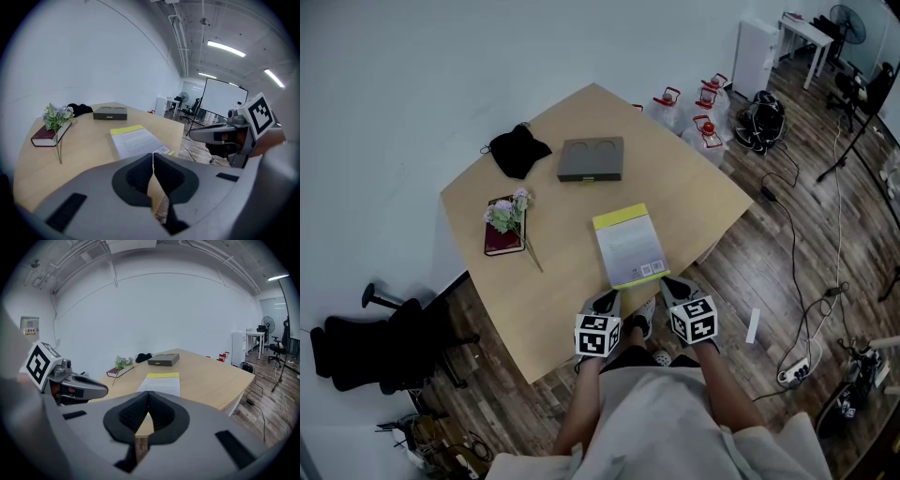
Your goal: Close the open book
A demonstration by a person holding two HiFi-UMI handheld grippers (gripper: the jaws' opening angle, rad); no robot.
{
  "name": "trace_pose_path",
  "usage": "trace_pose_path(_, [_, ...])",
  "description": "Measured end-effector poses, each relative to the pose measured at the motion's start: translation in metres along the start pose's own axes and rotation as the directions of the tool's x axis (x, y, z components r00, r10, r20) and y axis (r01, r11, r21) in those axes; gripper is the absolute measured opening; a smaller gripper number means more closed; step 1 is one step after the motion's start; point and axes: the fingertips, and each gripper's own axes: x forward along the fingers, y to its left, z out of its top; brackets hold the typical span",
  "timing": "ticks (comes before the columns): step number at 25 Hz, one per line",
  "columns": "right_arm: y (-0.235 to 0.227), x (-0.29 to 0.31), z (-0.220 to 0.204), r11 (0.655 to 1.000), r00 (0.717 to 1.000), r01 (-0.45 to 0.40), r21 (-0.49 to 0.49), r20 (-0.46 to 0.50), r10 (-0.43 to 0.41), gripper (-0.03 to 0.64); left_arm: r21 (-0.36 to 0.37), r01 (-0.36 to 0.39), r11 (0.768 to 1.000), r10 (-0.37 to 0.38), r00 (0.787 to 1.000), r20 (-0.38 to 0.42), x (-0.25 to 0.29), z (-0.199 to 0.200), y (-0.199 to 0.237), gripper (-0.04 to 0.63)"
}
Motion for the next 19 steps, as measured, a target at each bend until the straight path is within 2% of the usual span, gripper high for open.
trace_pose_path(19, [0.0006,-0.0009,-0.0043,1.0,1.0,0.003,0.004,-0.011,-0.003,0.008,0.011,0.0,1.0,0.0,1.0,0.002,-0.0025,-0.0002,-0.0011,0.025])
